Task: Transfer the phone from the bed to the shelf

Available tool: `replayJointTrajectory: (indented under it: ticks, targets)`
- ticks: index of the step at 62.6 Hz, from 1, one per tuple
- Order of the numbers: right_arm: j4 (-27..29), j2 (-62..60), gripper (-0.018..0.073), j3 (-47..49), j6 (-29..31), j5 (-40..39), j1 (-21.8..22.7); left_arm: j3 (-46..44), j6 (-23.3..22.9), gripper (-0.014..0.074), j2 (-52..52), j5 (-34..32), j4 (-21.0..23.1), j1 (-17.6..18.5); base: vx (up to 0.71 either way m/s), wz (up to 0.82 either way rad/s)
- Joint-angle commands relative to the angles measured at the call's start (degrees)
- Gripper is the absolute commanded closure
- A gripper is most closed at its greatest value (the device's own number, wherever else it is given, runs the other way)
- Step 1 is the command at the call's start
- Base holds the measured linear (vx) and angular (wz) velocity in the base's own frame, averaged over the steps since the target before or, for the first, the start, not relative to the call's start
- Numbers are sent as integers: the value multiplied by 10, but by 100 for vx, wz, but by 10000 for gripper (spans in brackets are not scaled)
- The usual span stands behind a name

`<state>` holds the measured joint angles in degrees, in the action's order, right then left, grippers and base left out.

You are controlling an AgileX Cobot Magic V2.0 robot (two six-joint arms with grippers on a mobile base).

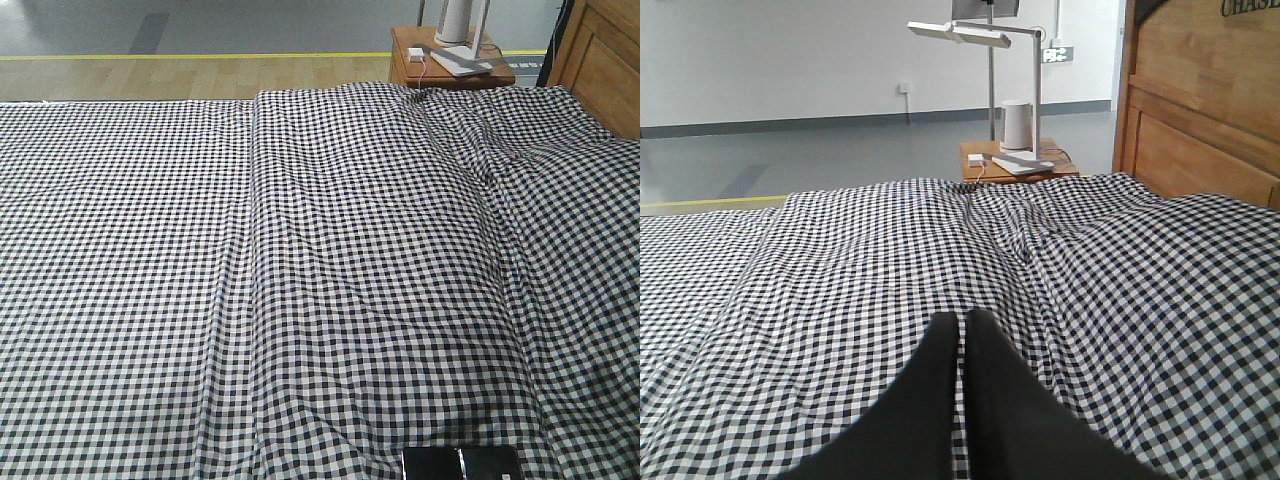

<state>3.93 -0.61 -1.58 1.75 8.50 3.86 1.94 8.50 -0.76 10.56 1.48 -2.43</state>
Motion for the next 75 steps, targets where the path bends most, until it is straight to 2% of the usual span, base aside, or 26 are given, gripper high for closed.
replayJointTrajectory:
  ticks: [1,75]
  targets:
    - [-3,-6,564,-3,3,-42,3,-12,-3,595,-8,-41,5,2,0,0]
    - [-3,-6,564,-3,3,-42,3,-12,-3,595,-8,-41,5,2,0,0]
